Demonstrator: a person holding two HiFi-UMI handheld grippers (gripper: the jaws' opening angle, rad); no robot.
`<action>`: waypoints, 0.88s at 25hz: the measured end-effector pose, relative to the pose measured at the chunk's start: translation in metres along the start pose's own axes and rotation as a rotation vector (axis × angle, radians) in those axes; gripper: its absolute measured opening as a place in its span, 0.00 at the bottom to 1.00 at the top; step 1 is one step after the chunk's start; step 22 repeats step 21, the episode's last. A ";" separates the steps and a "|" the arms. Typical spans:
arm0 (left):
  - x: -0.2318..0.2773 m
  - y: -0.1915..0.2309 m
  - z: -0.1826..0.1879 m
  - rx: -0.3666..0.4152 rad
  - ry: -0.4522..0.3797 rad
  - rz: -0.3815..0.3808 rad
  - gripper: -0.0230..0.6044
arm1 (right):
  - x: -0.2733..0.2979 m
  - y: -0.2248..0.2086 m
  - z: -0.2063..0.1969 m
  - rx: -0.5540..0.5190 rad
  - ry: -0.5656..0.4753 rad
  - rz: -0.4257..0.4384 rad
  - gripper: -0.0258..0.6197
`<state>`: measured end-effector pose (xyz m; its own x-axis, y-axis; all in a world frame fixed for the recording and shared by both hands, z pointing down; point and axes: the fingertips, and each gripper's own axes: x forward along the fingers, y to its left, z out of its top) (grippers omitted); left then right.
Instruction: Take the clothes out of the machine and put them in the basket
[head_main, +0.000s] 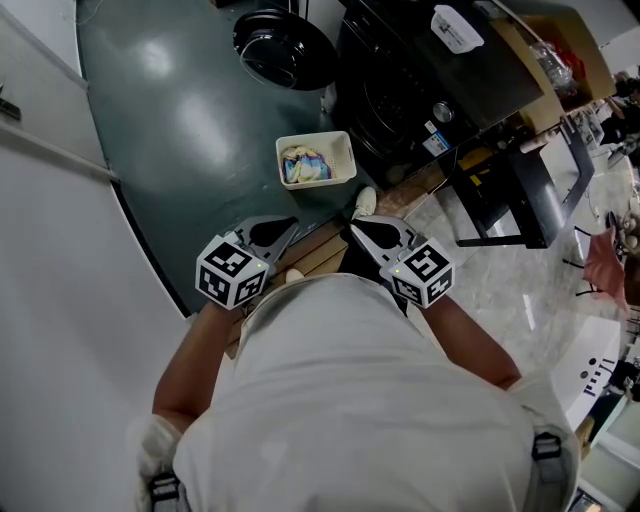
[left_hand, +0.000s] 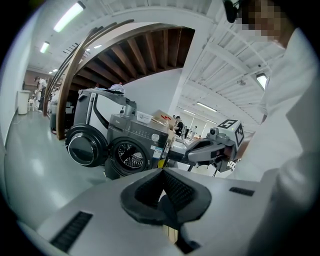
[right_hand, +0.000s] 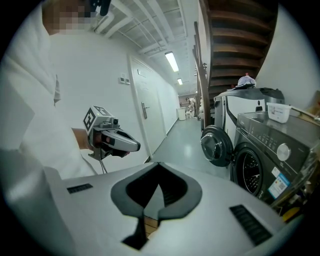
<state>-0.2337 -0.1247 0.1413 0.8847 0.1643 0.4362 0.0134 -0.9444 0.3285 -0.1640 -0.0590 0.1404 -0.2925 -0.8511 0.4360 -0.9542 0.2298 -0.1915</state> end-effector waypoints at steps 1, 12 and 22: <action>-0.001 0.000 0.000 -0.002 0.000 0.003 0.03 | 0.000 0.001 0.000 0.000 0.000 0.000 0.05; -0.002 -0.005 -0.011 -0.013 0.000 0.007 0.03 | 0.001 0.010 -0.004 -0.010 -0.001 0.013 0.05; -0.005 0.007 -0.012 -0.013 0.007 0.023 0.03 | 0.006 0.010 -0.005 -0.015 0.007 0.018 0.05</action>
